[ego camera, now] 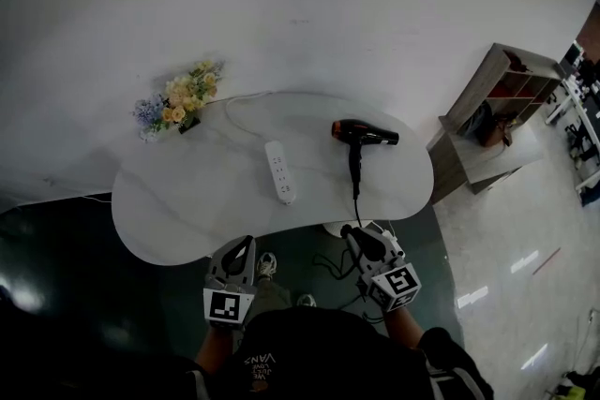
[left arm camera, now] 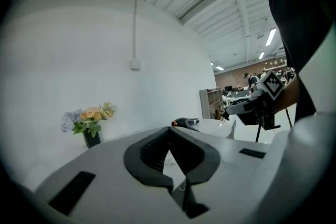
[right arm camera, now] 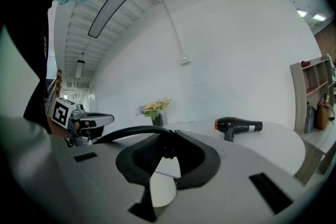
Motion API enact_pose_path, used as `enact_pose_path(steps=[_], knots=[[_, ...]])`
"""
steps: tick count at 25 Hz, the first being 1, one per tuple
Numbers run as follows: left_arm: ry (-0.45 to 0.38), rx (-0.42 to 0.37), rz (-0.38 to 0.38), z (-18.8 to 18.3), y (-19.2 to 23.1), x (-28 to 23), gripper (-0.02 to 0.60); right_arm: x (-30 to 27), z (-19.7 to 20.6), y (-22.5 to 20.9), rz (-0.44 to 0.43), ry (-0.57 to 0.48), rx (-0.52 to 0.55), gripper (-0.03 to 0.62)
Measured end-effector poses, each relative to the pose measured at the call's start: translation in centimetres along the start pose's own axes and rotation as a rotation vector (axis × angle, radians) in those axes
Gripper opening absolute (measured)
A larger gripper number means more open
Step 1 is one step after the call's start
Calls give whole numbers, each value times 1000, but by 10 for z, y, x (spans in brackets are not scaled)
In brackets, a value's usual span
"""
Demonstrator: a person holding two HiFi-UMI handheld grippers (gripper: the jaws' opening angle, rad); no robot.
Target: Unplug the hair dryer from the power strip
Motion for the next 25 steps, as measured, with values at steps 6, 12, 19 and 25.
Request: enact_pose_path(steps=[6, 12, 19, 25], knots=[[1, -7, 3, 5, -12, 19, 18, 13, 3, 9, 0, -4, 2, 77], [-7, -14, 5, 4, -19, 25, 17, 16, 2, 13, 0, -15, 6, 75], [-21, -6, 3, 4, -24, 24, 18, 14, -1, 15, -1, -21, 1, 75], [-28, 10, 5, 9, -23, 20, 18, 5, 2, 12, -5, -15, -4, 75]])
Point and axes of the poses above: the fingertips, and each gripper's own axes: x backward along the fingers, y to its left, z out of its underside, the point moved 4 cm from there along x, backward along the fingers, and after that the axes turned 7 degrees about y, right-handed, at the moved point
